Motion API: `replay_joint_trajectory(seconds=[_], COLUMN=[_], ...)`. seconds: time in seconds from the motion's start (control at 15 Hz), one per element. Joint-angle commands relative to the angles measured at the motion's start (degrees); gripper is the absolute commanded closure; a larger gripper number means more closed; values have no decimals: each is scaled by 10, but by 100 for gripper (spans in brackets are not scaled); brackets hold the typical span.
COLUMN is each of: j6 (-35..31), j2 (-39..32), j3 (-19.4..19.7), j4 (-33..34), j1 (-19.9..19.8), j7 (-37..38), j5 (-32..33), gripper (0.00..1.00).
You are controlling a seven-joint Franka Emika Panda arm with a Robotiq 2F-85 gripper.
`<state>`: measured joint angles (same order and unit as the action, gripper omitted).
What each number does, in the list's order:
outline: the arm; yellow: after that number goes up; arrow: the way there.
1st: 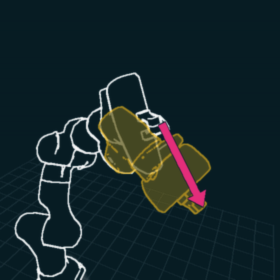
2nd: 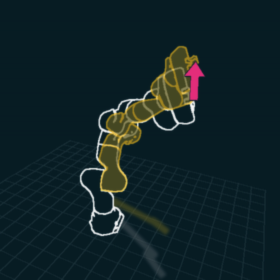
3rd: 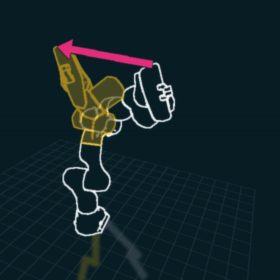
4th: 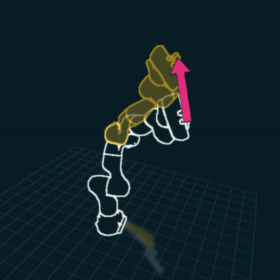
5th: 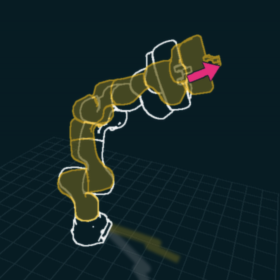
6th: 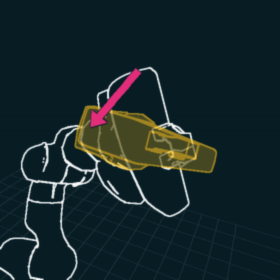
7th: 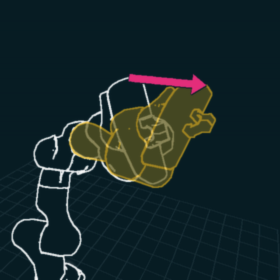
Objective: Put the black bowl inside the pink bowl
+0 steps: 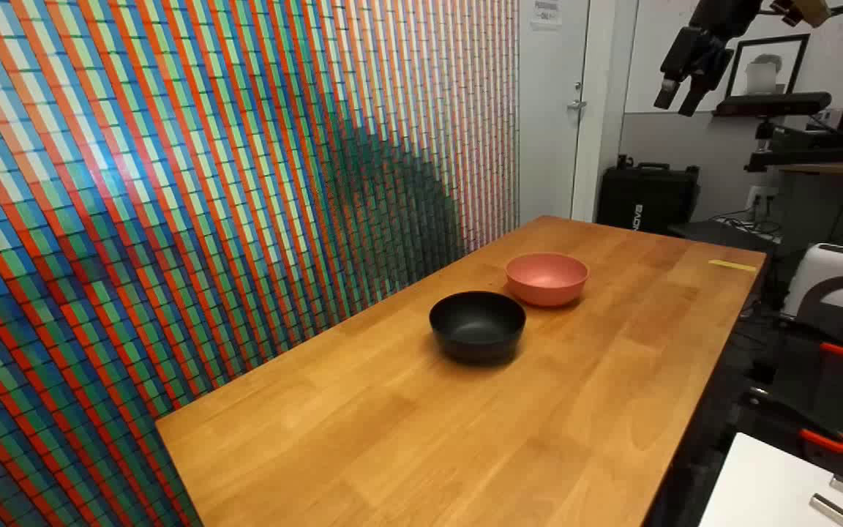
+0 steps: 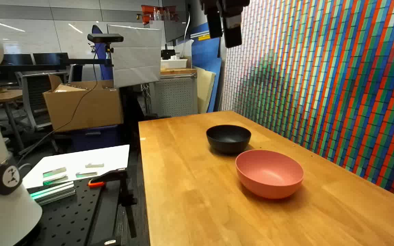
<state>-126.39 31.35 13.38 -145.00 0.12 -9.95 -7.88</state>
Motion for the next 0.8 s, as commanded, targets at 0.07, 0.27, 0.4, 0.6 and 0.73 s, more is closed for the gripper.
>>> replay_joint_trajectory(seconds=[0.07, 0.27, 0.4, 0.6, 0.73], j6=[3, -6, -21, -46, -66], j2=[-1, -13, -42, -104, -155], j3=[-12, -32, -74, -153, -203], j4=[6, 13, 27, 61, 89], j1=[-13, -13, -4, 17, 23], j7=[-6, 19, 62, 137, 195], j5=[-8, -1, 6, 13, 34], gripper=[0, 0, 0, 0, 0])
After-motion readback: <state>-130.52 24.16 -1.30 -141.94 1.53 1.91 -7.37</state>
